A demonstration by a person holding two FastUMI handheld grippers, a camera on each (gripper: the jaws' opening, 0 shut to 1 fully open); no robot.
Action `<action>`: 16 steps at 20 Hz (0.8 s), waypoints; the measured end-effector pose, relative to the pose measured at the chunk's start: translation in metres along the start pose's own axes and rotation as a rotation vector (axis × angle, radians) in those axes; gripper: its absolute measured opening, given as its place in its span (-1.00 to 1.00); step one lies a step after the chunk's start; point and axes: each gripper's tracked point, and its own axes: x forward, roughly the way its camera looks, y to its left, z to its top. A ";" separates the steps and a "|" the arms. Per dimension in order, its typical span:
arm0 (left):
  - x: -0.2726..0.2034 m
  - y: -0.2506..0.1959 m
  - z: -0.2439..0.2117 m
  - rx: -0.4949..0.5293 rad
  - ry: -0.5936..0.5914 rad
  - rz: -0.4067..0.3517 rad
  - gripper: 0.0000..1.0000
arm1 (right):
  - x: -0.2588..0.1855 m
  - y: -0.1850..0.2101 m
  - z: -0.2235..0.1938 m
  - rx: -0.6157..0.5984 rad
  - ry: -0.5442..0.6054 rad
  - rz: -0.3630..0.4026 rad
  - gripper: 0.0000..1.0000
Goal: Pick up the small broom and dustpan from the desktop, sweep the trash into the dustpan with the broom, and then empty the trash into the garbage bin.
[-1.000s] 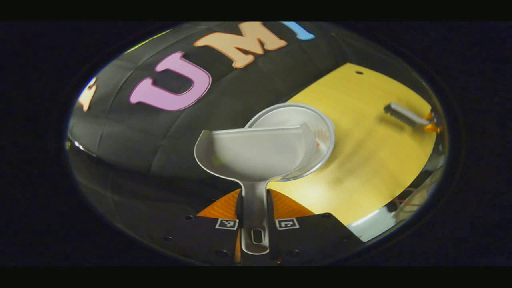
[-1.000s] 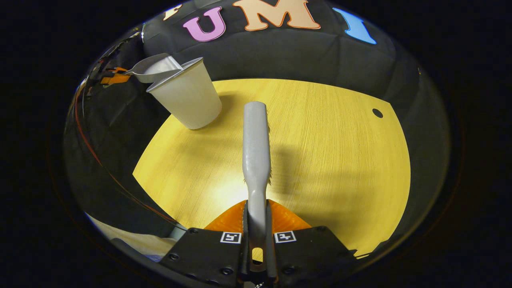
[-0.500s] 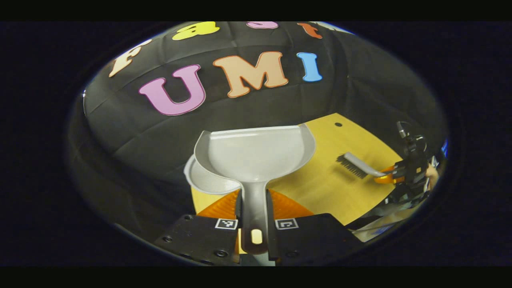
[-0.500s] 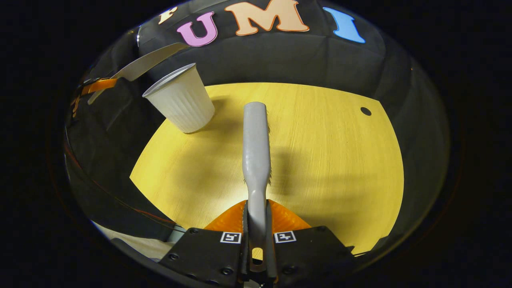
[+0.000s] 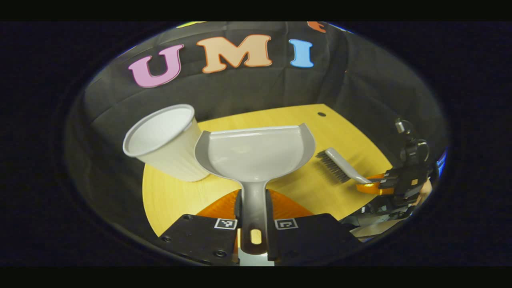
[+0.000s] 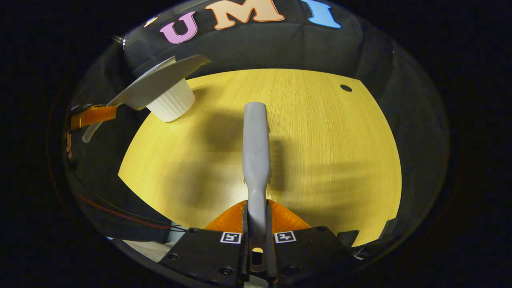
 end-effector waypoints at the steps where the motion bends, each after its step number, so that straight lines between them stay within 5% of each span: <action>1: 0.010 -0.007 -0.014 -0.035 0.021 0.002 -0.60 | 0.012 0.002 0.000 0.009 0.018 -0.005 -0.71; 10: 0.056 -0.031 -0.098 -0.211 0.143 0.025 -0.61 | 0.024 0.003 -0.011 0.050 0.093 -0.073 -0.77; 16: 0.057 -0.031 -0.104 -0.158 0.159 0.066 -0.60 | 0.022 0.003 -0.011 0.063 0.101 -0.080 -0.70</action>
